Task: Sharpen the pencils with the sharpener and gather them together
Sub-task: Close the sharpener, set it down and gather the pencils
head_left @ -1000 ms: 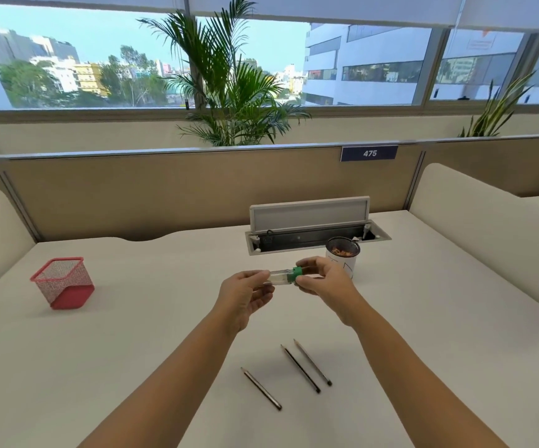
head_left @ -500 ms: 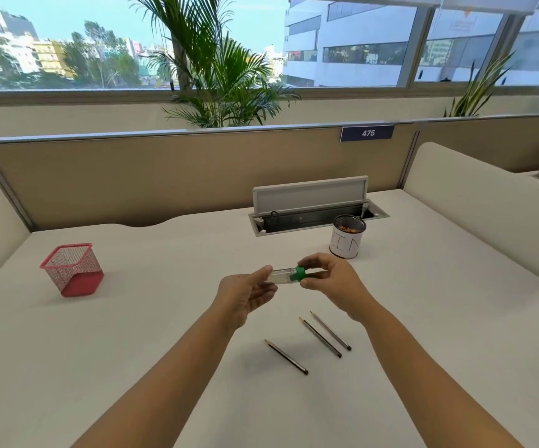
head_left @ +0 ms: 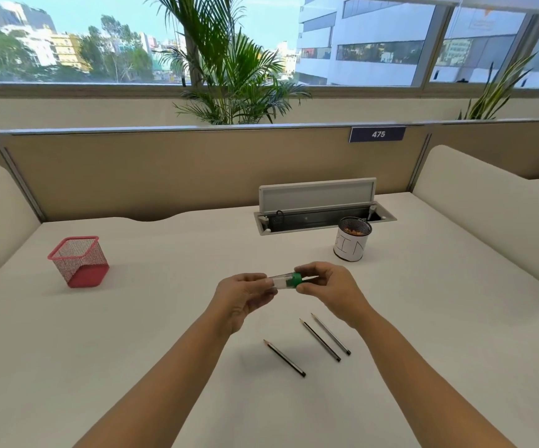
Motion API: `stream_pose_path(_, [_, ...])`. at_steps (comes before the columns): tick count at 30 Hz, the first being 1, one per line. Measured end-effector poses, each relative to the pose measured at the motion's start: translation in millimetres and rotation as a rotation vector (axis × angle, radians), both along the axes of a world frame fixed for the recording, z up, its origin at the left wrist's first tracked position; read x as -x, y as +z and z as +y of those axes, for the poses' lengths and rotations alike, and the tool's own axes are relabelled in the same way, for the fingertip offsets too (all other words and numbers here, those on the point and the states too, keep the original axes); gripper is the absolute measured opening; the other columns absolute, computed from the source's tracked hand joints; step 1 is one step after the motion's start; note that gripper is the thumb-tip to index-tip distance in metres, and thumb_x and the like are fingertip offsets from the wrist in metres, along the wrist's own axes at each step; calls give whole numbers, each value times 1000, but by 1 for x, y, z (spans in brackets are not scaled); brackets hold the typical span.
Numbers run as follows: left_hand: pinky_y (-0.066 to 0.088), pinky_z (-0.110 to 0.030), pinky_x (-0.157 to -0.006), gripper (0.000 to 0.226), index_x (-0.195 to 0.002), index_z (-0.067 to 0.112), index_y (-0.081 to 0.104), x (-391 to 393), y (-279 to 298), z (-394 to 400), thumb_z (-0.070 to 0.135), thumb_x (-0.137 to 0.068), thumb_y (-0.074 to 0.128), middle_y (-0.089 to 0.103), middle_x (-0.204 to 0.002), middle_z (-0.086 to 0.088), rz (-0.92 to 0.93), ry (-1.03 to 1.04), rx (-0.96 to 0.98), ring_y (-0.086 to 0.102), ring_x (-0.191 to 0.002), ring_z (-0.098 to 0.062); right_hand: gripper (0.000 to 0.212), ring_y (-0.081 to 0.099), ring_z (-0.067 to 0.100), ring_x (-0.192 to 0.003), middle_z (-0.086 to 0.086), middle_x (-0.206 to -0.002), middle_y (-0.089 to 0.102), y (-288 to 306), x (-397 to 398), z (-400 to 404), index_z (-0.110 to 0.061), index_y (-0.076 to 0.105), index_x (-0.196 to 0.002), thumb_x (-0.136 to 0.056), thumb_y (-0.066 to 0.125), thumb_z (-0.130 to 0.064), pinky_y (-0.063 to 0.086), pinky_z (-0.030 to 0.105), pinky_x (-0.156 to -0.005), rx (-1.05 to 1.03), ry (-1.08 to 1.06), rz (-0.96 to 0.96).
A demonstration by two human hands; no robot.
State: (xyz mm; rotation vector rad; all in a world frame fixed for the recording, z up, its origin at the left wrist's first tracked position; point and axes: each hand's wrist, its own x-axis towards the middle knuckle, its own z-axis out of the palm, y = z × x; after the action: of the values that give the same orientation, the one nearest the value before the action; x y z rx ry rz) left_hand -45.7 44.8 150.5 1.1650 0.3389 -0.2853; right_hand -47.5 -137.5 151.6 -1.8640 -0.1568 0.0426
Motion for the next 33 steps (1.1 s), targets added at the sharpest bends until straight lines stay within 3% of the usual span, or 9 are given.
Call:
stream_pose_path(4, [60,-27,-62,22,-94,-9,61,4,-4,-5,-9,-73,68,68,-86,-23,-49,8,-9,70,-65,-27,32,67,12,-81,5,-94,69,-4,-3,-7,-3,66,-112,-81,65,5,55,14,-74,-59,14,33])
stream_pose_path(9, [60,-26,-64,24,-97,-10,60,8,-6,-12,-9,-74,67,67,-87,-23,-98,31,-4,71,-65,-25,30,71,6,-68,6,-90,69,-6,-6,-15,2,63,-114,-84,61,5,55,13,-67,-154,34,60])
stream_pose_path(20, [60,-27,-64,19,-86,-4,61,8,-12,-24,-12,-71,69,68,-80,-22,-201,135,-70,71,-62,-25,28,70,5,-62,6,-86,68,-7,-19,-17,5,62,-114,-88,59,-3,55,12,-63,-150,56,139])
stream_pose_path(27, [59,-25,-61,15,-87,-6,62,3,-17,-26,-7,-74,69,67,-80,-22,-146,133,-53,70,-62,-25,27,70,5,-60,9,-85,68,-10,-24,-15,7,61,-114,-91,56,-7,55,12,-62,-190,70,194])
stream_pose_path(29, [58,-23,-60,13,-90,-8,62,-1,-17,-25,-5,-78,66,67,-82,-22,-94,119,-11,71,-63,-24,29,69,7,-62,8,-85,69,-14,-24,-7,5,61,-115,-94,52,-12,56,12,-64,-196,37,174])
stream_pose_path(33, [59,-23,-56,17,-97,-11,59,-8,-19,-29,-3,-82,61,65,-82,-22,47,161,144,70,-57,-20,40,67,18,-89,4,-109,63,-18,-28,7,-7,50,-133,-95,50,-19,56,22,-82,-28,-38,10])
